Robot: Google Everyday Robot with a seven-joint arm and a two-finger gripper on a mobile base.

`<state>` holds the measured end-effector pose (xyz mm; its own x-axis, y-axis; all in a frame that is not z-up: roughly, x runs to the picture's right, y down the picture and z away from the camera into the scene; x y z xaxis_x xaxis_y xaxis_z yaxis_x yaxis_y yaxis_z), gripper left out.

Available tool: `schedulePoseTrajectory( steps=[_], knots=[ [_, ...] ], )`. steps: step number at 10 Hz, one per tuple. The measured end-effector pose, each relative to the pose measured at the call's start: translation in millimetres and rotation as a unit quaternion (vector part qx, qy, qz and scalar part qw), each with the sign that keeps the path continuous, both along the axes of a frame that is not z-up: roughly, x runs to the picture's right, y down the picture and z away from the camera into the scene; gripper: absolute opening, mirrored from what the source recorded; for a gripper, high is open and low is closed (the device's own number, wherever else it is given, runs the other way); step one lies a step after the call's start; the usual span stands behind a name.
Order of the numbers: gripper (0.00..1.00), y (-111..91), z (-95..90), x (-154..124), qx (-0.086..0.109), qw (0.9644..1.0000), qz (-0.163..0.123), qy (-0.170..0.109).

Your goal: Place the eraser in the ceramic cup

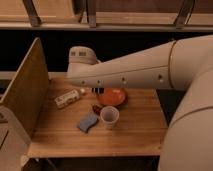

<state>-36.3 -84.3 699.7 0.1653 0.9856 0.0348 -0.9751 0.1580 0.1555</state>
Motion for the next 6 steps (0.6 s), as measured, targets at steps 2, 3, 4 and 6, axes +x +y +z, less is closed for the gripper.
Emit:
schedulePoseTrajectory(
  steps=[2,3,4,6],
  knots=[
    [0.00,-10,0.6,-18,0.005,0.9987,-0.032,-0.038],
    [0.00,-21,-5.7,-23,0.016,0.9960,-0.061,-0.063],
    [0.00,-27,-12.9,-20,0.026,0.9938,-0.079,-0.075],
    [0.00,-23,-31.7,0,0.036,0.9916,-0.099,-0.074]
  ],
)
